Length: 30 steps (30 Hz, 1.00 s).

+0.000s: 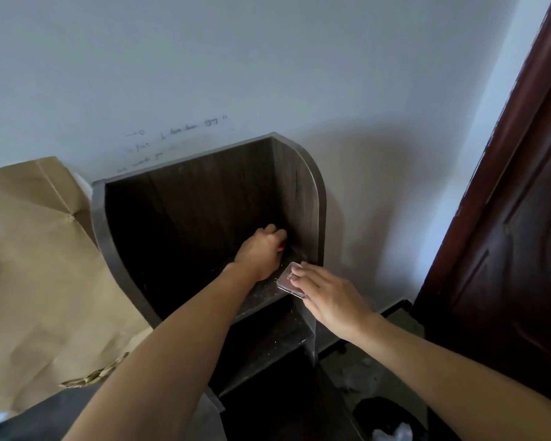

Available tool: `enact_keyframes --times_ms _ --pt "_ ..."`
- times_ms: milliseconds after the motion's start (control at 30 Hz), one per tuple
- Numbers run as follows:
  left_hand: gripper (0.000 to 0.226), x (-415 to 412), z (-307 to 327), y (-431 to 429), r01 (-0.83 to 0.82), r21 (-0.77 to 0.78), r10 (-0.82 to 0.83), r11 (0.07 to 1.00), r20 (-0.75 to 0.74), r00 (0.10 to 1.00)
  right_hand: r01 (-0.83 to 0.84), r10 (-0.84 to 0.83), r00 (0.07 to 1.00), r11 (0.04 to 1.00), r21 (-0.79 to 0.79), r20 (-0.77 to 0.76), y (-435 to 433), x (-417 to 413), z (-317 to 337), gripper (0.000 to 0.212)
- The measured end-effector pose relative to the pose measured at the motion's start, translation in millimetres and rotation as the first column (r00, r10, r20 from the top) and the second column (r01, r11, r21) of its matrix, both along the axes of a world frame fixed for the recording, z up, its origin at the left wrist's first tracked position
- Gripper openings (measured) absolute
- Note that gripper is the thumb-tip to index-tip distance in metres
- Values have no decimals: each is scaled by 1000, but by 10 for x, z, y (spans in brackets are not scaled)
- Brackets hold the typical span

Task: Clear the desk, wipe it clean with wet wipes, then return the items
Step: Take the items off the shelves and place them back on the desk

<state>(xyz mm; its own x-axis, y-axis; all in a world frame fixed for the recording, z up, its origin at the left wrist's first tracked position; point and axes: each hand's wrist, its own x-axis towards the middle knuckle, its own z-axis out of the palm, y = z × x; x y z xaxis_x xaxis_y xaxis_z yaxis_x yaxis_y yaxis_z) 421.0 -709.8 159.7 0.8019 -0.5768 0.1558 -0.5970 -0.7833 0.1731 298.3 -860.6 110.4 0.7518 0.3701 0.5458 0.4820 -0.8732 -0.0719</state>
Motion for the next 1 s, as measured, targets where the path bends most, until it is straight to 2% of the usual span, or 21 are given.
enact_keyframes --times_ms 133,267,400,467,600,700,1000 --pt "26 -67 -31 10 -90 -148 85 985 -40 996 -102 94 992 991 87 87 -188 -37 -136 37" --pt "47 -309 -3 111 -243 -258 228 935 -89 970 -167 150 981 975 145 122 -273 -99 -178 30" --pt "37 -726 -22 327 -272 -387 284 881 -27 958 -200 178 975 962 185 132 -169 -168 -240 19" --pt "35 -966 -50 474 -268 -406 296 874 6 955 -214 202 976 959 186 82 -59 -227 -364 18" --pt "27 -1473 -167 856 -270 -370 311 889 53 949 -179 194 978 970 166 -79 241 -342 -662 32" --pt "25 -1856 -332 1233 -306 -295 334 905 48 942 -197 220 965 968 156 -142 552 -445 -801 25" --pt "17 -3134 -929 2817 -600 -116 580 792 -169 797 -365 384 913 919 146 -135 1968 -1036 -1004 22"
